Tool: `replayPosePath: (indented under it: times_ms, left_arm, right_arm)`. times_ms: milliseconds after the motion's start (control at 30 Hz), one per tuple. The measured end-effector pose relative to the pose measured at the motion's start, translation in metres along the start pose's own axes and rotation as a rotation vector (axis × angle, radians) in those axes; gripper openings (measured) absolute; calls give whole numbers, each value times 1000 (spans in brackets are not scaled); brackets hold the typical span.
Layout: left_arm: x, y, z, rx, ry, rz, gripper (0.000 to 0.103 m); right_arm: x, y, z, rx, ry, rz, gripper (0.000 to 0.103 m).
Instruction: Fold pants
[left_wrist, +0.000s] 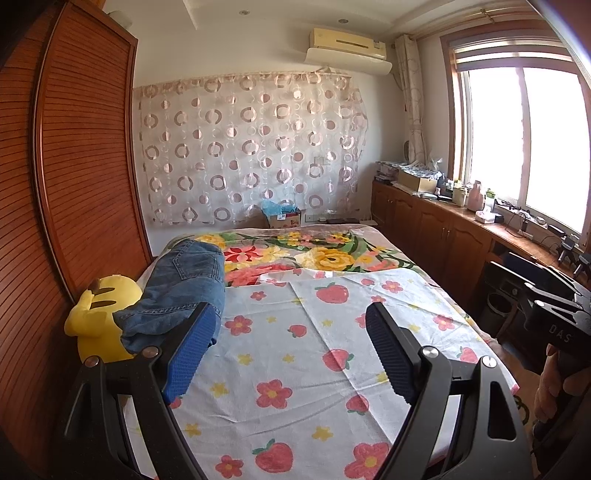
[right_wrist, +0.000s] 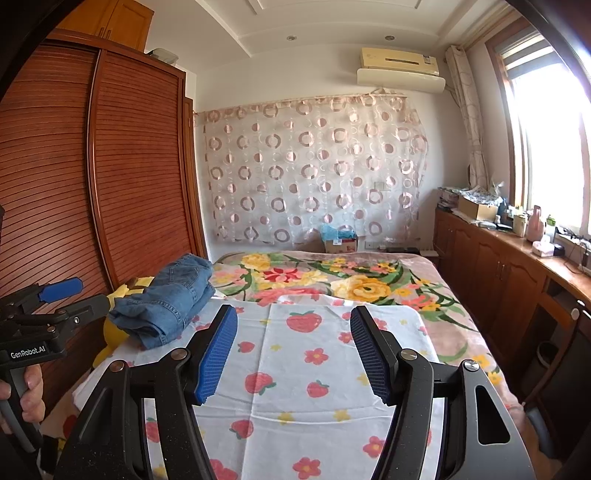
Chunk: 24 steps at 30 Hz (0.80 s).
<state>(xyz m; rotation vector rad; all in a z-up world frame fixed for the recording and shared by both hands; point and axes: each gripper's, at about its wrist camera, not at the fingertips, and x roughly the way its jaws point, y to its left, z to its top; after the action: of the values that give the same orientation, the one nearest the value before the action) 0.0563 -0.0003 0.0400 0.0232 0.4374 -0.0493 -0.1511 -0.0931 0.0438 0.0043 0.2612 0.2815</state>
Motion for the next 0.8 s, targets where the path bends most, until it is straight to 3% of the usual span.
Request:
replayPosePath:
  times_ms: [800]
  left_arm:
    - [0,1,-1,0,-1,1,84]
  right_arm:
    - [-2,-5,-2,3,-7,4,66]
